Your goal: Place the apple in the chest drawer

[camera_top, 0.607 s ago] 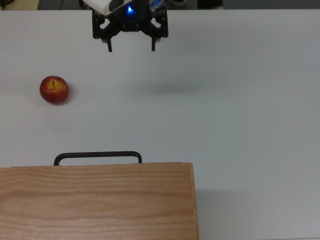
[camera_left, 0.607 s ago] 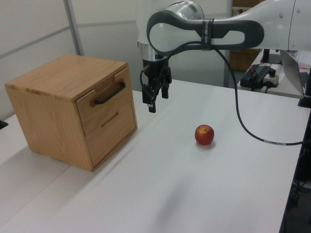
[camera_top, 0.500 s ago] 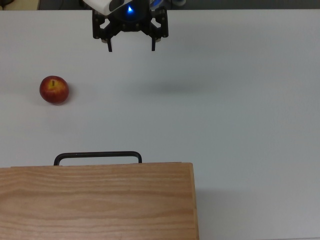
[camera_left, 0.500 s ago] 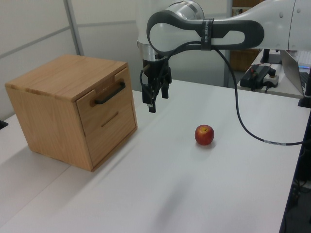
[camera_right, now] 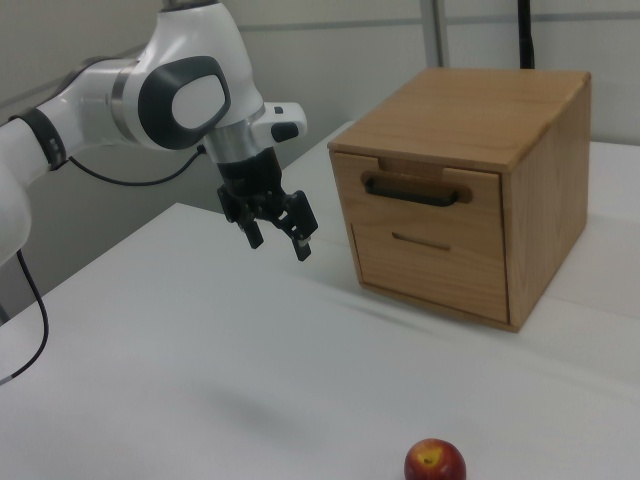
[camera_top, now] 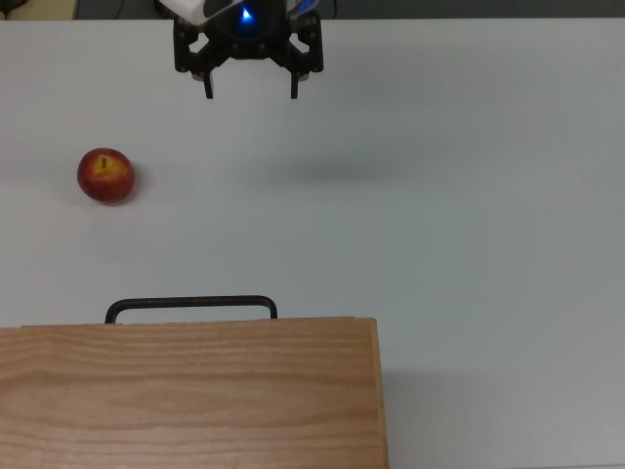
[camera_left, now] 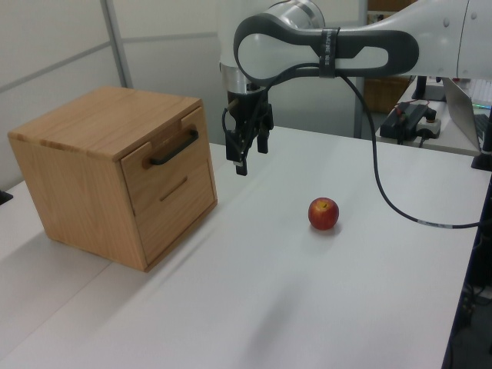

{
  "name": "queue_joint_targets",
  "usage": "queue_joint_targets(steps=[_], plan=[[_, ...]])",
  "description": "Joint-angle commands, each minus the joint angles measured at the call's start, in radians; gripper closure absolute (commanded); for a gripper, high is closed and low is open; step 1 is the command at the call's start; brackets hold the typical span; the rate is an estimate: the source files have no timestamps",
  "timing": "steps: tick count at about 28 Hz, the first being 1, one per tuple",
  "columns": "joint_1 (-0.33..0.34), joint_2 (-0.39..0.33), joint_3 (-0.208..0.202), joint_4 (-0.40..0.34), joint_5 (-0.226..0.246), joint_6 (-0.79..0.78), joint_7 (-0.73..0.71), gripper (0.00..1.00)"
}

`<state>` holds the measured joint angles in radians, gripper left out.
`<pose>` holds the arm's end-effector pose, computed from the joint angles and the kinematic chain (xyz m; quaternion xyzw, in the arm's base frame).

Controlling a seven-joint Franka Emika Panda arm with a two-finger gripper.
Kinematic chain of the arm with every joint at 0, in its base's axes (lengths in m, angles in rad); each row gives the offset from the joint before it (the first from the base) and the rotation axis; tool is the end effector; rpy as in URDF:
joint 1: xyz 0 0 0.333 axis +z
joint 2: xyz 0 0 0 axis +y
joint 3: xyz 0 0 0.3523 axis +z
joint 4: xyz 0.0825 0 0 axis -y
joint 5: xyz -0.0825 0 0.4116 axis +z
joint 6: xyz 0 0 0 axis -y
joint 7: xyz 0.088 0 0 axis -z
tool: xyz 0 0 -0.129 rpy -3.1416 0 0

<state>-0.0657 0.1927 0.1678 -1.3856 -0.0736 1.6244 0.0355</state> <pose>0.6524 0.0464 0.6192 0.9990 0.0324 0.0257 0.0191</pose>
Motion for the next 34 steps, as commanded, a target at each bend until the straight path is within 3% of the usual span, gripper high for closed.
queue_joint_targets(steps=[1, 10, 11, 16, 18, 21, 22, 26, 29, 34], plan=[[-0.023, -0.088, -0.004, -0.029, 0.020, -0.009, 0.113, 0.00], [-0.083, -0.329, -0.004, -0.249, 0.121, 0.023, 0.241, 0.00], [-0.094, -0.385, -0.004, -0.316, 0.138, 0.064, 0.271, 0.00], [-0.111, -0.540, -0.005, -0.502, 0.176, 0.208, 0.407, 0.00], [-0.111, -0.576, -0.005, -0.544, 0.189, 0.244, 0.467, 0.00], [-0.111, -0.613, -0.005, -0.589, 0.213, 0.288, 0.576, 0.00], [-0.111, -0.622, -0.004, -0.601, 0.222, 0.313, 0.671, 0.00], [-0.109, -0.622, 0.007, -0.628, 0.222, 0.360, 0.871, 0.00], [-0.106, -0.625, 0.044, -0.667, 0.222, 0.417, 1.043, 0.00], [-0.100, -0.636, 0.055, -0.713, 0.225, 0.512, 1.248, 0.00]])
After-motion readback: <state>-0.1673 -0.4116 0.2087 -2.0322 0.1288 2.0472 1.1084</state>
